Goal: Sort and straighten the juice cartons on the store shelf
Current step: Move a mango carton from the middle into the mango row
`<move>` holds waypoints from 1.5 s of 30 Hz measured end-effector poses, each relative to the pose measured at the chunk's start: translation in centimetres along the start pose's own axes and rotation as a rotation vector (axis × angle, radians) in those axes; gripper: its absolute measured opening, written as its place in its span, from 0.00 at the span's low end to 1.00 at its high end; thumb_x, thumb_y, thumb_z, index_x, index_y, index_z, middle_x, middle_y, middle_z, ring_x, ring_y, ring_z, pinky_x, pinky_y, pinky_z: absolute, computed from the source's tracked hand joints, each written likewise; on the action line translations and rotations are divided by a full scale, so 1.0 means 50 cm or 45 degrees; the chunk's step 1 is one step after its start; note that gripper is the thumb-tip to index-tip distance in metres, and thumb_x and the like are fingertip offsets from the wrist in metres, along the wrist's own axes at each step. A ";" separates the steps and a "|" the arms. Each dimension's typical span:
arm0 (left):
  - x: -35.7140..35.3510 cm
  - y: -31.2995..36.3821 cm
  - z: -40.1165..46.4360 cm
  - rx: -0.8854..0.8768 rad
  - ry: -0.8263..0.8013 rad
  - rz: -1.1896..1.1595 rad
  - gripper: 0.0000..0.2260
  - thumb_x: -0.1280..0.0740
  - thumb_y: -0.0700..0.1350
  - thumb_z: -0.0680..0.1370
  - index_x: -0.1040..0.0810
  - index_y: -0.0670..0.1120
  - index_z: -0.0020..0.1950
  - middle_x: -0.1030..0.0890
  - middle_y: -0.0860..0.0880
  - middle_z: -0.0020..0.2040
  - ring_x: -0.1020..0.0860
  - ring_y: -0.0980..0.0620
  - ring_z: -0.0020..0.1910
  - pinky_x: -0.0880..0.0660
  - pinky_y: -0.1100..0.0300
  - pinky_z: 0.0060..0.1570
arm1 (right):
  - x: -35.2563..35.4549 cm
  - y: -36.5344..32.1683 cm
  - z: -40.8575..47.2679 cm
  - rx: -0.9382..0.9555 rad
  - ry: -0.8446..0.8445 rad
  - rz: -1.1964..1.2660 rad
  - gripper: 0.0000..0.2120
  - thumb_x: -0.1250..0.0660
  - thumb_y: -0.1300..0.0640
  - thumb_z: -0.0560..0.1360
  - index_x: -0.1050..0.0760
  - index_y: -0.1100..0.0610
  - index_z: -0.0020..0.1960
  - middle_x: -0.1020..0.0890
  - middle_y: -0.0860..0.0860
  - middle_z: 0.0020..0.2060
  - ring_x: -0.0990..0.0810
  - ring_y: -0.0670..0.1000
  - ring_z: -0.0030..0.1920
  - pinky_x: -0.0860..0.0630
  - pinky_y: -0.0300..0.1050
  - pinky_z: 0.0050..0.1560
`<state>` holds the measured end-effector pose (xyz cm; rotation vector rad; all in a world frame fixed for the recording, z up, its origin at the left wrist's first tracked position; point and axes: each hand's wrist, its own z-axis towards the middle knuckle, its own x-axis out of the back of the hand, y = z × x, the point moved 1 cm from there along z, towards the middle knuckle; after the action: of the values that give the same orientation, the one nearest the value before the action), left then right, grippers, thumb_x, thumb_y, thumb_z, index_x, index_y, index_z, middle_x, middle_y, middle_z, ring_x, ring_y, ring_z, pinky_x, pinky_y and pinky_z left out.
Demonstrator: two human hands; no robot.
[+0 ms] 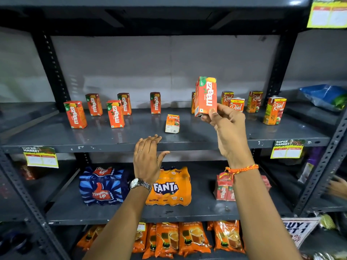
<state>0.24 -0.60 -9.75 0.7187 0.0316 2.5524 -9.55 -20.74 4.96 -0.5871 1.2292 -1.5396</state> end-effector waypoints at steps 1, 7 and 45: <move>0.000 0.000 0.000 0.000 0.000 -0.001 0.22 0.32 0.58 0.77 0.24 0.46 0.65 0.20 0.48 0.63 0.24 0.47 0.65 0.38 0.50 0.72 | 0.002 -0.008 -0.015 0.058 0.003 -0.003 0.16 0.34 0.61 0.79 0.24 0.63 0.66 0.16 0.51 0.52 0.15 0.53 0.55 0.19 0.46 0.57; -0.002 -0.002 -0.001 -0.006 0.031 -0.018 0.22 0.30 0.57 0.76 0.23 0.45 0.64 0.20 0.48 0.63 0.24 0.47 0.64 0.37 0.50 0.72 | 0.022 -0.030 -0.115 0.291 0.033 -0.052 0.19 0.33 0.61 0.79 0.24 0.56 0.69 0.16 0.50 0.58 0.18 0.49 0.61 0.21 0.51 0.64; 0.076 -0.146 0.004 0.005 -0.169 0.118 0.23 0.32 0.46 0.74 0.26 0.47 0.70 0.22 0.50 0.67 0.26 0.48 0.65 0.38 0.53 0.73 | -0.301 0.165 0.240 0.054 -0.694 -1.356 0.17 0.30 0.59 0.66 0.21 0.62 0.53 0.17 0.59 0.49 0.18 0.59 0.51 0.21 0.51 0.53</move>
<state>0.77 7.57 -8.82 0.9089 -0.0419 2.5860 9.18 -11.36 5.00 -1.6756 0.4243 -2.0134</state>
